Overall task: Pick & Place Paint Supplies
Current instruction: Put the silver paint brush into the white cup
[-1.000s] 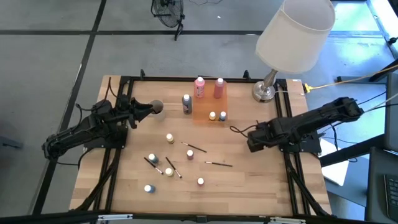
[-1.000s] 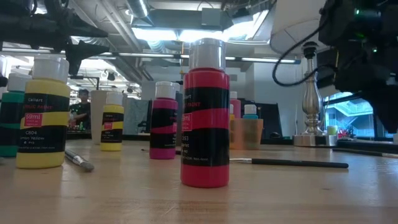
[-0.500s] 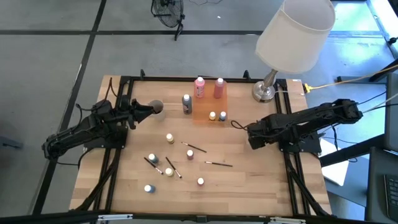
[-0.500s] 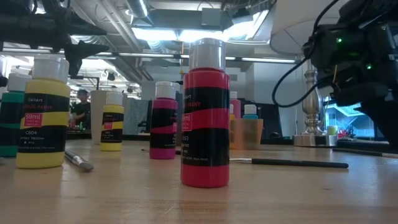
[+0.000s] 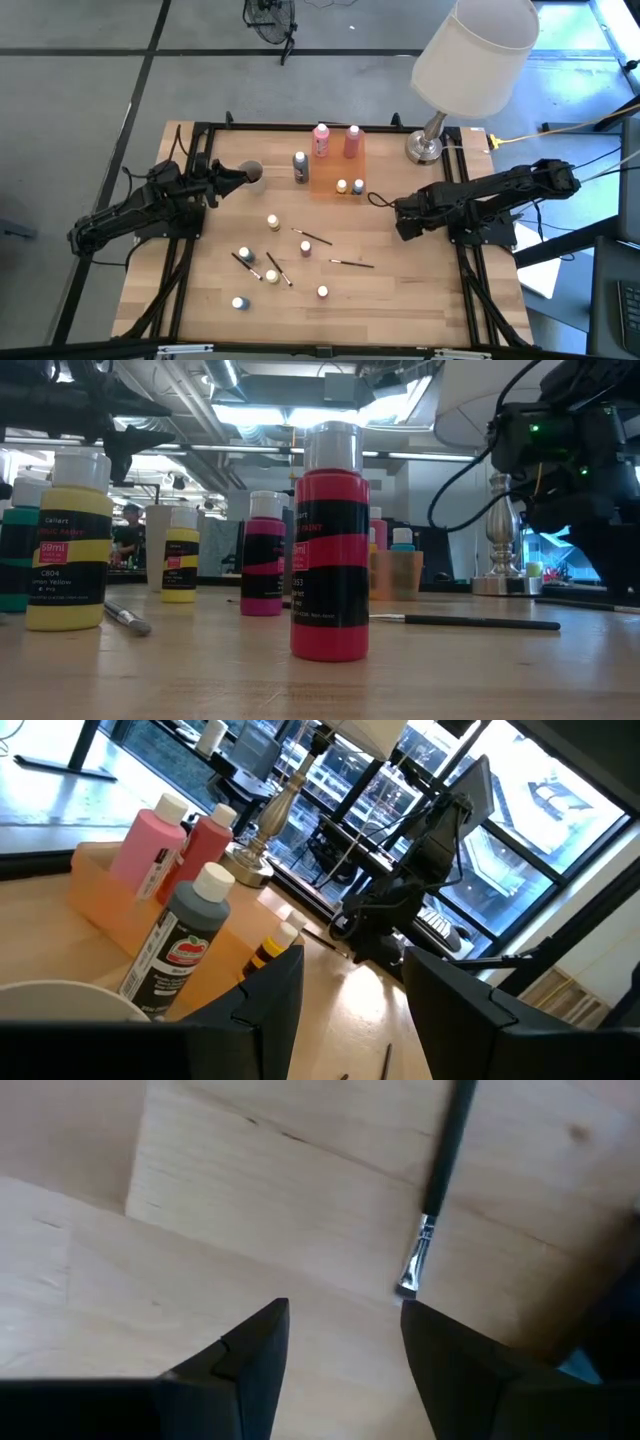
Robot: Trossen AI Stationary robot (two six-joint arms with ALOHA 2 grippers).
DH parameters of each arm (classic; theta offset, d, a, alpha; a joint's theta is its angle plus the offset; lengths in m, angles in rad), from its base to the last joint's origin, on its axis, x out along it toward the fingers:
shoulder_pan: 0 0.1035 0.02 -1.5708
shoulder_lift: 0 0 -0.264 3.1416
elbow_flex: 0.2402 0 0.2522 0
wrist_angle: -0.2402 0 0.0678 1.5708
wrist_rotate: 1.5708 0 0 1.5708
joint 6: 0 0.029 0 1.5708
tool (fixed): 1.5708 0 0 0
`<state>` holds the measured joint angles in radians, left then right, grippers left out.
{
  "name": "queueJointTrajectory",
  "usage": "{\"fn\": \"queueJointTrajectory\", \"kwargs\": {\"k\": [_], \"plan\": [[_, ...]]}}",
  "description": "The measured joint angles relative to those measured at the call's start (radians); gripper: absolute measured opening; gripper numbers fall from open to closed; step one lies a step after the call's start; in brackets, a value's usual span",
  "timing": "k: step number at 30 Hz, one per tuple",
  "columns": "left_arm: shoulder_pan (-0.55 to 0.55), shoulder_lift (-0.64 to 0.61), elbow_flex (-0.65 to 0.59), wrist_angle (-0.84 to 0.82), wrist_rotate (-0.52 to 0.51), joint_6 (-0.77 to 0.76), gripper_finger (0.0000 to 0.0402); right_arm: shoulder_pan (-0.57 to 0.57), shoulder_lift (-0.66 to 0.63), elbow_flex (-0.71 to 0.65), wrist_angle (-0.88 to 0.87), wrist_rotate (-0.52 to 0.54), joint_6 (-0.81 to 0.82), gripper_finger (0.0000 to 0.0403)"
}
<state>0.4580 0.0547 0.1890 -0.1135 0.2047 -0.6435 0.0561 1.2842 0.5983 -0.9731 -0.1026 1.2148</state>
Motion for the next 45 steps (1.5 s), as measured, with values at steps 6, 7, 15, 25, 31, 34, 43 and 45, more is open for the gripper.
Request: {"fn": "queueJointTrajectory", "kwargs": {"k": [6, 7, 15, 25, 31, 34, 43, 45], "plan": [[0.000, 0.000, 0.000, 0.000, 0.000, 0.001, 0.0169, -0.010, 0.000, 0.000, -0.014, 0.002, 0.000, 0.0200], [0.000, 0.000, 0.000, 0.000, 0.000, 0.001, 0.0169, -0.011, 0.000, 0.000, -0.013, 0.002, 0.000, 0.0200], [0.000, 0.000, 0.000, 0.000, 0.022, 0.002, 0.0169, -0.009, 0.000, 0.000, -0.012, -0.003, 0.008, 0.0200], [0.000, 0.000, 0.000, -0.003, 0.024, 0.002, 0.0169, -0.009, 0.000, 0.000, 0.012, -0.003, 0.007, 0.0200], [0.000, 0.000, 0.000, -0.003, 0.024, 0.002, 0.0169, -0.009, 0.000, 0.000, 0.024, -0.006, 0.007, 0.0200], [0.000, 0.000, 0.000, -0.003, 0.024, 0.002, 0.0169, -0.009, 0.000, 0.000, 0.024, -0.006, 0.007, 0.0200], [0.000, 0.000, 0.000, -0.003, 0.015, 0.037, 0.0169, -0.009, 0.000, 0.000, 0.025, -0.006, 0.034, 0.0200], [0.000, 0.000, 0.000, -0.004, 0.001, 0.038, 0.0169, -0.009, 0.000, 0.000, 0.025, -0.006, 0.033, 0.0200]]}}
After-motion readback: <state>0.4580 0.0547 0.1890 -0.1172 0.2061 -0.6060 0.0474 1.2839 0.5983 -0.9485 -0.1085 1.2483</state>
